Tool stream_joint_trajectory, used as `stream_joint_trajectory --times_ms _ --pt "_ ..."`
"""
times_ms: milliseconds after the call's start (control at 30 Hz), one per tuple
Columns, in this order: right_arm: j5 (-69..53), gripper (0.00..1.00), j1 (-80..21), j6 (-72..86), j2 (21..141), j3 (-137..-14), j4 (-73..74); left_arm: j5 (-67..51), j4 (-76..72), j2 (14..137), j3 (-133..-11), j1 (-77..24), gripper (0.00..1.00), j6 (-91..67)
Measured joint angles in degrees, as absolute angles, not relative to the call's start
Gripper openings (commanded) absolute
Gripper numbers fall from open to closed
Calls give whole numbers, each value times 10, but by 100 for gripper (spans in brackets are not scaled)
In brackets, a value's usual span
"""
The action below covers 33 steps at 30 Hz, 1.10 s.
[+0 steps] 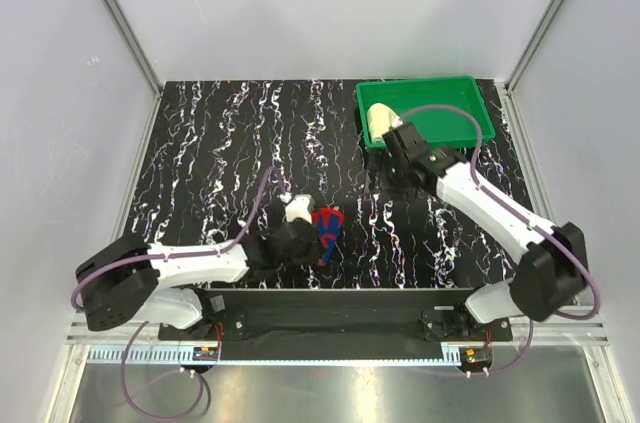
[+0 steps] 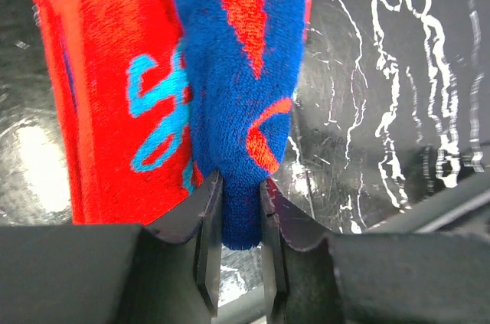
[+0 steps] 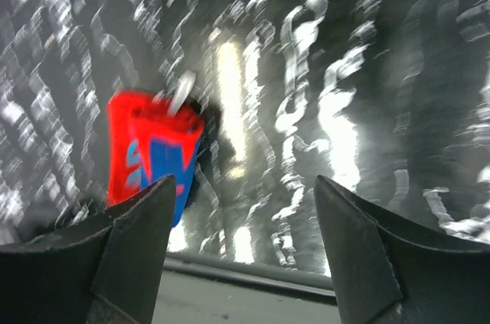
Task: Roll the towels
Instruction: Roll the towel
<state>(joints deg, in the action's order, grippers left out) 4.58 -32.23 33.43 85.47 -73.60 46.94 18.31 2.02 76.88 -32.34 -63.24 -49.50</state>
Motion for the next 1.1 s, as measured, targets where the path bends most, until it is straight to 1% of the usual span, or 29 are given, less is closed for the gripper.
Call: stream_joint_trajectory --times_ms 133,300,433,600,700,733,767,900,967,1033,1100 --pt "-46 78 -322 362 783 -588 350 107 -37 721 -263 -576 0 -522" --pt "-158 78 -324 408 769 -446 197 21 -115 706 -206 -517 0 -553" --pt "-204 78 -339 434 775 -401 96 -51 -205 715 -160 -468 0 -585" --pt "-222 76 -376 455 824 -390 -22 -137 -315 756 -119 -412 0 -627" --pt "-222 72 -399 463 876 -390 -84 -169 -334 771 -117 -390 0 -635" --pt "-221 68 -407 465 895 -390 -101 -179 -335 773 -117 -382 0 -636" --pt "-221 67 -414 466 914 -390 -116 -189 -336 774 -117 -373 0 -637" --pt "-225 53 -433 479 977 -391 -181 -238 -331 783 -115 -323 0 -642" --pt "-223 46 -438 485 993 -392 -211 -258 -333 795 -115 -306 0 -643" --pt "-223 43 -440 491 1005 -392 -229 -275 -344 811 -115 -296 0 -645" --pt "-222 38 -440 493 1007 -392 -236 -292 -364 831 -115 -289 0 -650"
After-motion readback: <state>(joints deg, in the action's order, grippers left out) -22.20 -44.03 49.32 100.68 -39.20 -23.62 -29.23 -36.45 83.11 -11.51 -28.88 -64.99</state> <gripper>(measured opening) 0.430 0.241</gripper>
